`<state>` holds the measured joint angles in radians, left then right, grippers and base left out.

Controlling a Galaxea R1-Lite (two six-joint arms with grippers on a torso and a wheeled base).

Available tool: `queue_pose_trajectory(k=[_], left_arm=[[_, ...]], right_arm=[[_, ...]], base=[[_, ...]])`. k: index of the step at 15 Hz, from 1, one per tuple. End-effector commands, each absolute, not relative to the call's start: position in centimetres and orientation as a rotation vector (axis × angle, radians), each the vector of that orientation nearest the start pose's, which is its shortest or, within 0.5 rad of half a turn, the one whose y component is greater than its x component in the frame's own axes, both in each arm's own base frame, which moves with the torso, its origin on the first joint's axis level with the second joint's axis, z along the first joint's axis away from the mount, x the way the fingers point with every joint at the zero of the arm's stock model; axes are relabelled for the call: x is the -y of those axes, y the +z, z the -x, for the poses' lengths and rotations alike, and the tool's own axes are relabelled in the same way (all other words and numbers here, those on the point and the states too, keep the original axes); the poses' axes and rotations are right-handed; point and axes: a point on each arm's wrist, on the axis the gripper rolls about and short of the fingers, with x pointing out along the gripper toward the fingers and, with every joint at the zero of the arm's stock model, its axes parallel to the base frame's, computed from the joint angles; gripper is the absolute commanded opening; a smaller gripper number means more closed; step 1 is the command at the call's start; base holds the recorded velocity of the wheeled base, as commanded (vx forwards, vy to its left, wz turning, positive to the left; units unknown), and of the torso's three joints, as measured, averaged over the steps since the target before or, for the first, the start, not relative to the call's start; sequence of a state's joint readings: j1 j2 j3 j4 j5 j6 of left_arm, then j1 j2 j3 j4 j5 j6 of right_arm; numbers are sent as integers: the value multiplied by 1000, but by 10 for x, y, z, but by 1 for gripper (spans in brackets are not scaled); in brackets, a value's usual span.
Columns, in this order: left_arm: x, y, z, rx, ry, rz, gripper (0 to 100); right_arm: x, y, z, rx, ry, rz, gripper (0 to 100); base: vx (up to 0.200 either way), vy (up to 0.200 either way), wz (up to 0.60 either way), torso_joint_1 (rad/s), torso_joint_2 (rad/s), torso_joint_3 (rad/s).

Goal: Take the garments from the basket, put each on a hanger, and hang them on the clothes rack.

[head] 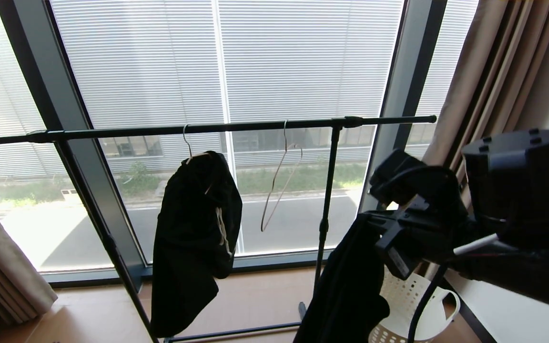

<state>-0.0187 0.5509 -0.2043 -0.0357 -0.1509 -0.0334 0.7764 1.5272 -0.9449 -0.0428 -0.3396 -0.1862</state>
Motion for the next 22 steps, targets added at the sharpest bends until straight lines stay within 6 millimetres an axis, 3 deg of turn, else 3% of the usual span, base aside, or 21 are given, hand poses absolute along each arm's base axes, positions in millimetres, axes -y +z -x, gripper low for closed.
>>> queue_pose_trajectory(k=[1, 5, 10, 16, 22], left_arm=[[16, 157, -98, -486, -252, 136, 100], [45, 163, -133, -601, -375, 198, 100], [103, 175, -168, -686, -558, 211, 100], [165, 166, -202, -669, -693, 226, 100], [187, 167, -216, -684, -714, 270, 100]], right_arm=[[-200, 248, -197, -543, 435, 246, 0], [-216, 231, -211, -622, 390, 155, 0], [-239, 239, -214, -607, 406, 58, 0], [-267, 240, -217, -588, 450, 60, 0], [-277, 245, -212, -551, 436, 65, 0]], base=[[0, 0, 0, 0, 0, 0], [0, 0, 0, 0, 0, 0], [0, 0, 0, 0, 0, 0], [0, 0, 0, 0, 0, 0], [0, 0, 0, 0, 0, 0]])
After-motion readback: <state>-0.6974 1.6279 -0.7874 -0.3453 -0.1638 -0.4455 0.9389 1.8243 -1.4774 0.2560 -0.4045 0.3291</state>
